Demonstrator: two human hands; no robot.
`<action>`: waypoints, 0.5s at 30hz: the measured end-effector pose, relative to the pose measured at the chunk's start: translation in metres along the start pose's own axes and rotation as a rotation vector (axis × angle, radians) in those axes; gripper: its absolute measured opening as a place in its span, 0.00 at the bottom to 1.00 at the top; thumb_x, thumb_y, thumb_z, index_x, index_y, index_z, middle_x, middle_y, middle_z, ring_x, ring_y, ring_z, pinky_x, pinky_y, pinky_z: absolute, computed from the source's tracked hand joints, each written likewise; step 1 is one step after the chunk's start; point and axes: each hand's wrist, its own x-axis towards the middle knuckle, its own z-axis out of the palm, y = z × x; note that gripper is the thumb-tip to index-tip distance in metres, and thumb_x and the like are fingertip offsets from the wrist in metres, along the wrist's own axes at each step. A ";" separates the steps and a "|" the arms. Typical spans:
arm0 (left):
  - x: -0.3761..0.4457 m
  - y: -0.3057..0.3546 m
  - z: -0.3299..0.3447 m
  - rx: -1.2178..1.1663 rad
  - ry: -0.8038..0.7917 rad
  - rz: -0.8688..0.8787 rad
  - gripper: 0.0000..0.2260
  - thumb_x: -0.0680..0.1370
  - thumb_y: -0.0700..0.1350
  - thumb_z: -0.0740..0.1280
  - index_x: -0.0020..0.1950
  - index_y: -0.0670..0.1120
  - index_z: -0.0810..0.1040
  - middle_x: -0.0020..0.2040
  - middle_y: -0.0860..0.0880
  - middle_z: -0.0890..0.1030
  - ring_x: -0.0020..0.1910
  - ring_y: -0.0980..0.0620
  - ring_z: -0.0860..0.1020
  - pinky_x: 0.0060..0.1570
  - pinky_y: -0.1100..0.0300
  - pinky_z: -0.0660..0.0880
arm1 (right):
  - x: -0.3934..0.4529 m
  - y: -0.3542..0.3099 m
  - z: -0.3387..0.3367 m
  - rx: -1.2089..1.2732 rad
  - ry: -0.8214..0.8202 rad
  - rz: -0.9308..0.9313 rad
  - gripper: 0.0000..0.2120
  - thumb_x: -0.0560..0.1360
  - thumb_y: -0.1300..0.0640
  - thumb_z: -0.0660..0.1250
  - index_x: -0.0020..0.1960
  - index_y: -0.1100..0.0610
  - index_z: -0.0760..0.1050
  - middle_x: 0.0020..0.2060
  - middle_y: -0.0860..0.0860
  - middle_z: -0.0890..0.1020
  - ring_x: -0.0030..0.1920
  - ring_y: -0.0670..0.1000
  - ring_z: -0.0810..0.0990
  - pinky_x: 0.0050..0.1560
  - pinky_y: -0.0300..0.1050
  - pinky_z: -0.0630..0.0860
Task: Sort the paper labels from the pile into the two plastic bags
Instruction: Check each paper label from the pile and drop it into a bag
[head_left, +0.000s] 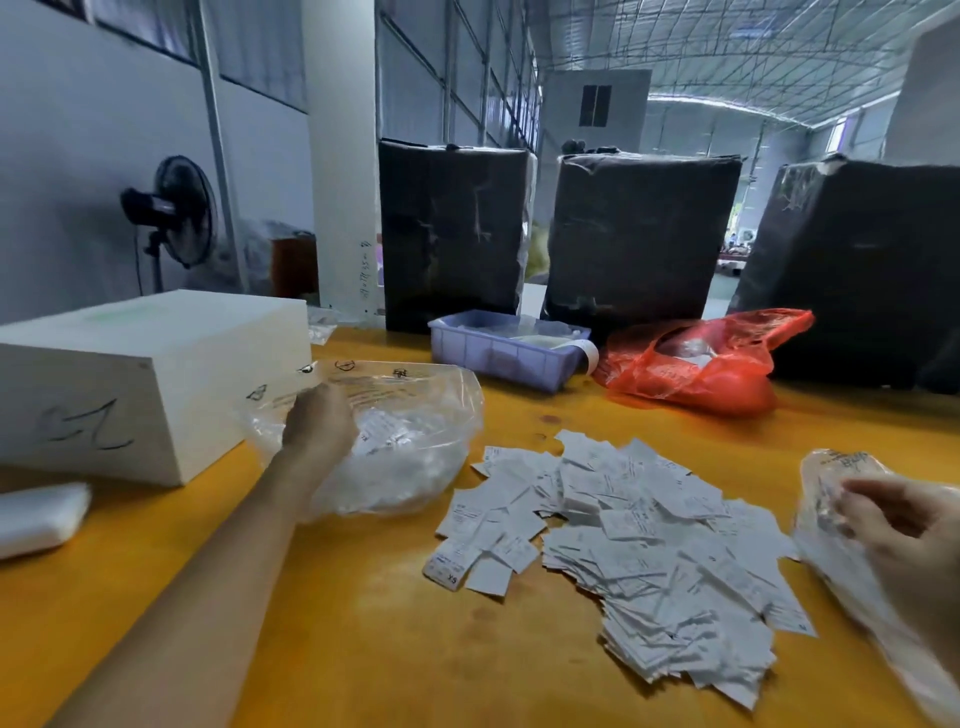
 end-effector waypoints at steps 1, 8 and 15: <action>-0.001 0.000 0.002 0.044 0.018 -0.001 0.07 0.76 0.33 0.64 0.51 0.33 0.79 0.47 0.36 0.81 0.46 0.39 0.79 0.44 0.50 0.78 | 0.006 0.011 -0.004 -0.146 -0.015 0.010 0.07 0.73 0.56 0.66 0.49 0.46 0.79 0.38 0.46 0.81 0.37 0.52 0.80 0.39 0.32 0.76; -0.023 0.048 -0.004 -0.059 0.214 0.288 0.10 0.77 0.38 0.65 0.55 0.36 0.80 0.47 0.36 0.81 0.42 0.40 0.77 0.39 0.52 0.74 | 0.012 0.039 -0.029 -0.846 -0.297 0.282 0.22 0.72 0.42 0.68 0.52 0.61 0.77 0.44 0.57 0.81 0.45 0.57 0.77 0.38 0.45 0.70; -0.115 0.119 0.026 -0.452 -0.168 0.573 0.07 0.74 0.41 0.72 0.50 0.45 0.83 0.40 0.50 0.82 0.33 0.57 0.78 0.35 0.62 0.72 | 0.007 0.035 -0.034 -0.665 -0.160 0.282 0.05 0.74 0.59 0.69 0.45 0.61 0.82 0.42 0.55 0.83 0.41 0.51 0.79 0.38 0.40 0.71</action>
